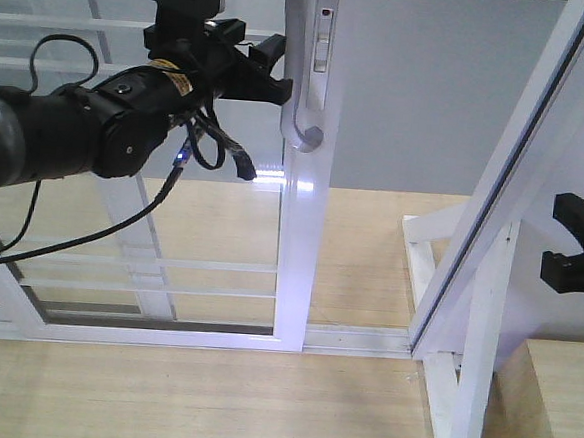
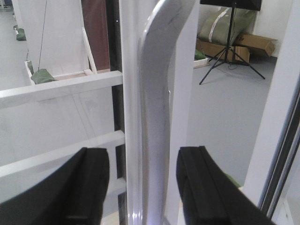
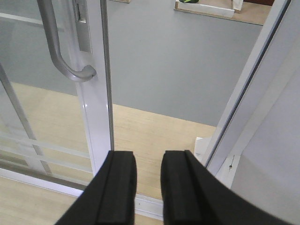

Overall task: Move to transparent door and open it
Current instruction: 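Grasp the door handle with the left gripper, then slide the door panel farther open with the left gripper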

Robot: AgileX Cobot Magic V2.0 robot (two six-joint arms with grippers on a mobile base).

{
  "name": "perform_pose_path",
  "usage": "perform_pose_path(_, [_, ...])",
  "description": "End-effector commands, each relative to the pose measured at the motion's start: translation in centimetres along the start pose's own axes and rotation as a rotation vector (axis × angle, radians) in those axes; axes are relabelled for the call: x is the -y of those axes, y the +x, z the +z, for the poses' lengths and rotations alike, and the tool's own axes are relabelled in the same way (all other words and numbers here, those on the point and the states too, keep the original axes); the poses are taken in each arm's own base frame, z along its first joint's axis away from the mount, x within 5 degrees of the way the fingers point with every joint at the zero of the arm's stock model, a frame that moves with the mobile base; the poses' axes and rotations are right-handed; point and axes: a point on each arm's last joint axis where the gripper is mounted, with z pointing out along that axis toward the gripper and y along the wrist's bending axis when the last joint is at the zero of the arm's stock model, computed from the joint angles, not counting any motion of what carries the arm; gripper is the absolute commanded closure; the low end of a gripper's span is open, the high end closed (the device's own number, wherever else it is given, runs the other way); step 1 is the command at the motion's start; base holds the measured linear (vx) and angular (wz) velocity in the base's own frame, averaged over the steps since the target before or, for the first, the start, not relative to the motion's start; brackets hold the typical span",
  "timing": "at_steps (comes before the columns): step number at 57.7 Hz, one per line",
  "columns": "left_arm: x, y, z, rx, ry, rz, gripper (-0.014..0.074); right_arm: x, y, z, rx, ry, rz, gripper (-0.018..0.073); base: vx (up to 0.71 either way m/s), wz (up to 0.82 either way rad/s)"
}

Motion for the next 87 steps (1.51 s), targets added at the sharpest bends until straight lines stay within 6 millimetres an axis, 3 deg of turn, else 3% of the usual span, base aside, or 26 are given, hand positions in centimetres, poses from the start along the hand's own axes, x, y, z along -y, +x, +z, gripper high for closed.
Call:
perform_pose_path(1, [0.2, -4.0, 0.4, 0.173, 0.01, -0.04, 0.0134, 0.3, -1.7, -0.6, 0.111, 0.023, -0.014, 0.0313, 0.0, 0.0])
perform_pose_path(31, [0.3, -4.3, 5.1, 0.147, 0.014, -0.097, 0.0136, 0.3, -1.7, -0.6, 0.113, 0.023, -0.014, 0.0313, 0.0, 0.0])
perform_pose_path(56, [-0.1, -4.8, 4.7, 0.125, 0.0, -0.108, 0.0286, 0.3, -1.7, -0.6, 0.112, 0.023, -0.014, 0.0313, 0.0, 0.0])
perform_pose_path(71, [-3.3, -5.8, 3.7, 0.075, -0.073, -0.121, 0.0297, 0.3, -1.7, -0.6, 0.112, 0.023, -0.014, 0.0313, 0.0, 0.0])
perform_pose_path(87, [-5.3, -6.6, 2.6, 0.013, -0.122, -0.12, 0.0286, 0.3, -1.7, -0.6, 0.112, 0.023, -0.014, 0.0313, 0.0, 0.0])
